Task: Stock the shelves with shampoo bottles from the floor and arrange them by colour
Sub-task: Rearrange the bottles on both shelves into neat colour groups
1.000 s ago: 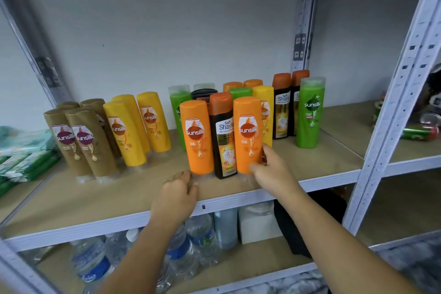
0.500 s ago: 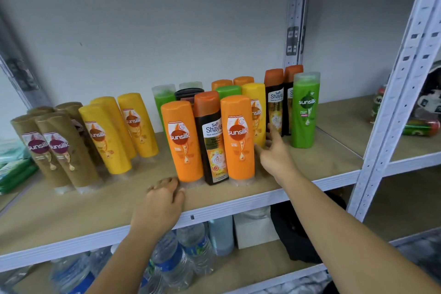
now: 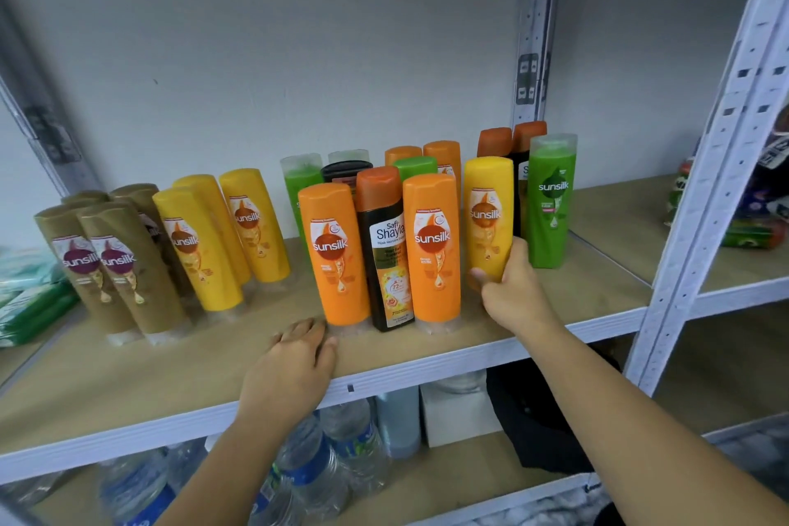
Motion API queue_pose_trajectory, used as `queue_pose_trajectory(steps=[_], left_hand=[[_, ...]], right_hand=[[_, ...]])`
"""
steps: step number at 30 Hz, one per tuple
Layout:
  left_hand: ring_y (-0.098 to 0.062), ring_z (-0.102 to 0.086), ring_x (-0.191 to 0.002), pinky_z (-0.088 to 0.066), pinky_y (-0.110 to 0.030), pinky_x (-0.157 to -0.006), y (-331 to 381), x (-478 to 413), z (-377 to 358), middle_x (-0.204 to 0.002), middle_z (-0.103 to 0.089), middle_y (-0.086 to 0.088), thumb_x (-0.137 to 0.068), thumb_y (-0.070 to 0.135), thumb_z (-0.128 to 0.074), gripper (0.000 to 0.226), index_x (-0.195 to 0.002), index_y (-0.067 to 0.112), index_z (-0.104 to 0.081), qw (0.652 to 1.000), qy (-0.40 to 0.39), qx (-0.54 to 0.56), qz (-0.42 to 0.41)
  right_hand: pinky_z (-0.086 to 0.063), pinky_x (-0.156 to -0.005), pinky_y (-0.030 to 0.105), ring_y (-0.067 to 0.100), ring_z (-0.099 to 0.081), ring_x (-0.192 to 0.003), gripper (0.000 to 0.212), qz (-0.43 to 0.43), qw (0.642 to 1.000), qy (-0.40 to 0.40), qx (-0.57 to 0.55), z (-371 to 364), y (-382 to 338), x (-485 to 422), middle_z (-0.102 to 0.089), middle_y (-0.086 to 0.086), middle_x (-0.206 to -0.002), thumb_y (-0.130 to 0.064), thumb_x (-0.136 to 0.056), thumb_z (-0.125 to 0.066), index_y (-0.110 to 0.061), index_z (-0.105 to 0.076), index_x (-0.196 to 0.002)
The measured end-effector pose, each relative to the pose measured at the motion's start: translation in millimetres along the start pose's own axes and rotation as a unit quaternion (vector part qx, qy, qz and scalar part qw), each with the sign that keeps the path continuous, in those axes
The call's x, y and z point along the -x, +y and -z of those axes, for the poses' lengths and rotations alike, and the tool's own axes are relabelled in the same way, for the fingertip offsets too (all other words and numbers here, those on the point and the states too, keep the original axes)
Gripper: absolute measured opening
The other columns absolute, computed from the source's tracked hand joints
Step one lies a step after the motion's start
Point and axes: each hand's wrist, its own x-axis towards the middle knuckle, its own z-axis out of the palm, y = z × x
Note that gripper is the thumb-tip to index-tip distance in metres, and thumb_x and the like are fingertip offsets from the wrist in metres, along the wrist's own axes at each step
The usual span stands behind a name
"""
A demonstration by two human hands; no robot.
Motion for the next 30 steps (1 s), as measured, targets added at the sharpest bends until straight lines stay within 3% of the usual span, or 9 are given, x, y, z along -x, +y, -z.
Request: queue_pose_trajectory(steps=[5, 9, 13, 16, 19, 22, 27, 30], left_hand=[[-0.025, -0.057, -0.113, -0.049, -0.040, -0.090, -1.9, 5.5, 9.9, -0.125, -0.062, 0.002, -0.102, 0.042, -0.041, 0.036, -0.119, 0.018, -0.062, 1.000, -0.021, 0.019, 0.010], [-0.025, -0.058, -0.088, -0.048, -0.039, -0.072, -3.2, 18.4, 23.5, -0.094, -0.060, 0.001, -0.100, 0.042, -0.047, 0.029, -0.088, 0.017, -0.054, 0.999, -0.018, 0.026, 0.020], [-0.022, -0.053, -0.075, -0.044, -0.036, -0.065, -16.6, 27.6, 32.5, -0.077, -0.054, 0.001, -0.099, 0.043, -0.050, 0.035, -0.077, 0.016, -0.047, 0.998, -0.019, 0.054, 0.027], [-0.024, -0.052, -0.074, -0.045, -0.038, -0.065, -25.2, 34.7, 40.5, -0.075, -0.053, 0.000, -0.099, 0.045, -0.052, 0.037, -0.076, 0.016, -0.047, 0.998, -0.013, 0.048, 0.027], [-0.023, -0.052, -0.075, -0.043, -0.037, -0.064, -33.3, 41.6, 50.0, -0.075, -0.052, 0.001, -0.100, 0.044, -0.051, 0.036, -0.078, 0.015, -0.050, 0.998, -0.010, 0.043, 0.041], [-0.024, -0.054, -0.079, -0.038, -0.036, -0.064, -44.0, 45.9, 58.5, -0.077, -0.052, 0.000, -0.101, 0.042, -0.050, 0.035, -0.080, 0.013, -0.051, 0.998, -0.014, 0.035, 0.049], [-0.024, -0.055, -0.081, -0.039, -0.034, -0.067, -65.6, 45.5, 63.2, -0.079, -0.052, 0.000, -0.100, 0.039, -0.050, 0.031, -0.081, 0.014, -0.051, 0.996, -0.019, 0.043, 0.071], [-0.028, -0.059, -0.087, -0.047, -0.037, -0.073, -80.2, 40.5, 61.6, -0.090, -0.058, -0.002, -0.099, 0.040, -0.051, 0.029, -0.086, 0.015, -0.053, 0.996, -0.012, 0.045, 0.070]], right_hand=[[-0.045, -0.081, 0.036, 0.024, -0.059, -0.100, 0.038, -0.007, 1.000, 0.013, 0.018, 22.1, -3.1, 38.6, -0.060, -0.001, -0.108, -0.013, -0.093, -0.068, -0.021, -0.042, -0.121], [-0.044, -0.086, 0.037, 0.019, -0.056, -0.103, 0.038, 0.002, 1.000, -0.006, 0.015, 24.6, -12.4, 69.3, -0.057, -0.006, -0.109, -0.014, -0.094, -0.068, -0.024, -0.041, -0.119], [-0.047, -0.090, 0.039, 0.017, -0.058, -0.107, 0.036, 0.011, 0.999, -0.044, 0.016, 11.2, -20.7, 92.9, -0.061, -0.007, -0.115, -0.019, -0.093, -0.071, -0.027, -0.043, -0.115], [-0.046, -0.083, 0.035, 0.016, -0.059, -0.105, 0.033, 0.026, 0.996, -0.083, 0.031, -13.3, -31.1, 107.0, -0.058, -0.016, -0.106, -0.021, -0.093, -0.070, -0.022, -0.044, -0.114], [-0.044, -0.096, 0.034, 0.011, -0.055, -0.114, 0.053, 0.066, 0.989, -0.129, 0.026, -45.8, -44.8, 119.0, -0.053, -0.027, -0.114, -0.021, -0.093, -0.070, -0.031, -0.038, -0.135], [-0.039, -0.103, 0.032, 0.010, -0.050, -0.123, 0.066, 0.102, 0.981, -0.164, 0.024, -82.0, -59.3, 123.6, -0.050, -0.019, -0.129, -0.022, -0.093, -0.070, -0.033, -0.031, -0.145], [-0.042, -0.097, 0.034, 0.015, -0.051, -0.118, 0.065, 0.120, 0.974, -0.188, 0.032, -141.9, -81.7, 121.6, -0.053, -0.010, -0.131, -0.029, -0.093, -0.069, -0.031, -0.031, -0.146], [-0.041, -0.088, 0.031, 0.015, -0.053, -0.111, 0.053, 0.121, 0.974, -0.192, 0.020, -175.5, -91.2, 115.4, -0.056, -0.008, -0.127, -0.029, -0.093, -0.070, -0.029, -0.039, -0.136]])
